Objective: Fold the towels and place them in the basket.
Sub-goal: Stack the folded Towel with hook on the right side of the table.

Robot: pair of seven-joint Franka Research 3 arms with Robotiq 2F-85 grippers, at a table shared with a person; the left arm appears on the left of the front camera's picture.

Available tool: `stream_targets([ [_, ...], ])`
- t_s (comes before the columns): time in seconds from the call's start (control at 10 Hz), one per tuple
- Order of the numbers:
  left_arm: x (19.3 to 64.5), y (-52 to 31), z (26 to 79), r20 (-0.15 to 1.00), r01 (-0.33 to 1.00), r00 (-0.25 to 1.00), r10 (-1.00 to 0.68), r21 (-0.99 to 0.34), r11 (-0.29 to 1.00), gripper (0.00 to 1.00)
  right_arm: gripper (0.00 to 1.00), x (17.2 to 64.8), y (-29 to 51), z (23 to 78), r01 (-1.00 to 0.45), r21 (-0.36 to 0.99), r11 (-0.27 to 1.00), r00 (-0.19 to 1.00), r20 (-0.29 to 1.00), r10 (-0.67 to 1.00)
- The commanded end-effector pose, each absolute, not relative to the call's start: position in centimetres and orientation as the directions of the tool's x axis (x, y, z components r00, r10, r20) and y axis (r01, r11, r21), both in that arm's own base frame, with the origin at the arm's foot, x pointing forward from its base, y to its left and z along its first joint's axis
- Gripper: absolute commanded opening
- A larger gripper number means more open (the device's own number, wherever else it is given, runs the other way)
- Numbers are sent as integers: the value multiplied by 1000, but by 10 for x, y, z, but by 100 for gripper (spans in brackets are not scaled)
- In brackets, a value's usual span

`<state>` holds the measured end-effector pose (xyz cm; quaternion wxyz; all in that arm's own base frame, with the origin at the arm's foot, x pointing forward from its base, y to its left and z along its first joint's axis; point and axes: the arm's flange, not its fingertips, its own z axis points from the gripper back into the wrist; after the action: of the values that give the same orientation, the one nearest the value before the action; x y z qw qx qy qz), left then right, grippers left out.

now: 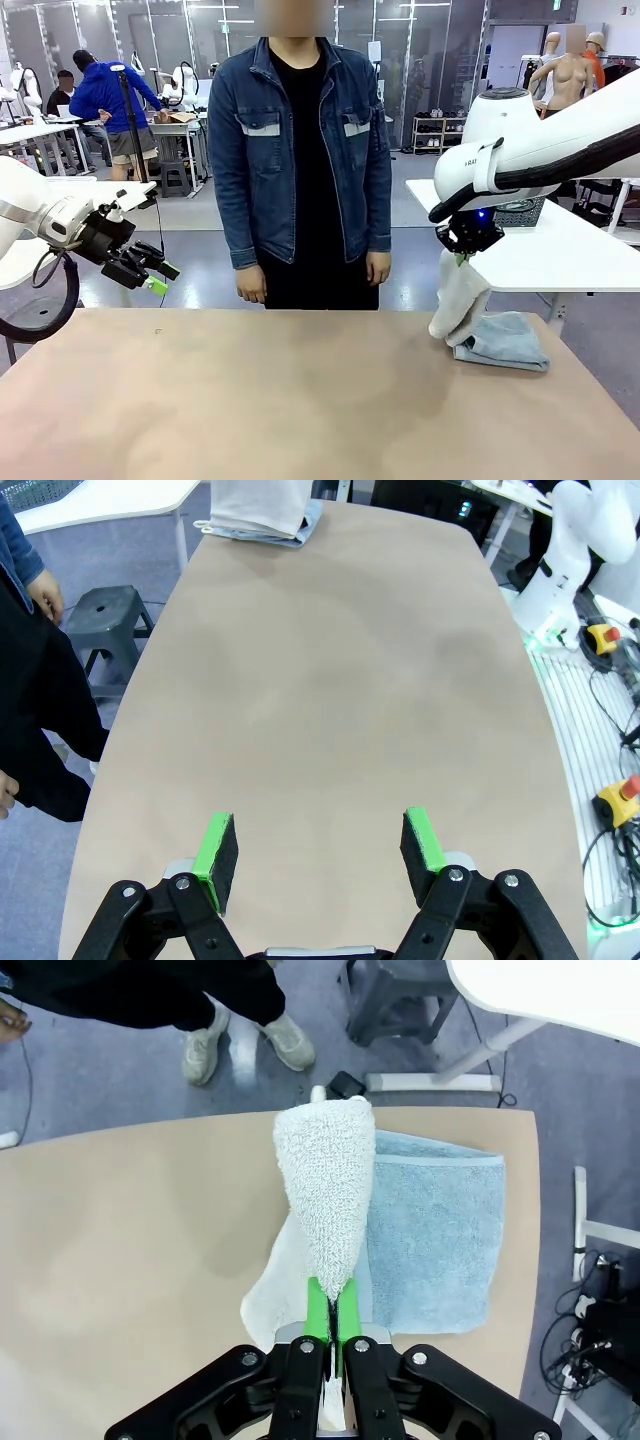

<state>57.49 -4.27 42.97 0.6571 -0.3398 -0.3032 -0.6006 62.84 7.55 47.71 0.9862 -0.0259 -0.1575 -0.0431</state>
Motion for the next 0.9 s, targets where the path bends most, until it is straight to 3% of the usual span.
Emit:
stream_targets([
  [0.0,574,-43,431,807,996,92,-583,-80,47,83,4,637,69,480,69,-77,995,948,316,-42],
  [0.8,574,-43,431,807,996,92,-583,-80,47,83,4,635,65,470,73,-9,997,950,305,-67],
])
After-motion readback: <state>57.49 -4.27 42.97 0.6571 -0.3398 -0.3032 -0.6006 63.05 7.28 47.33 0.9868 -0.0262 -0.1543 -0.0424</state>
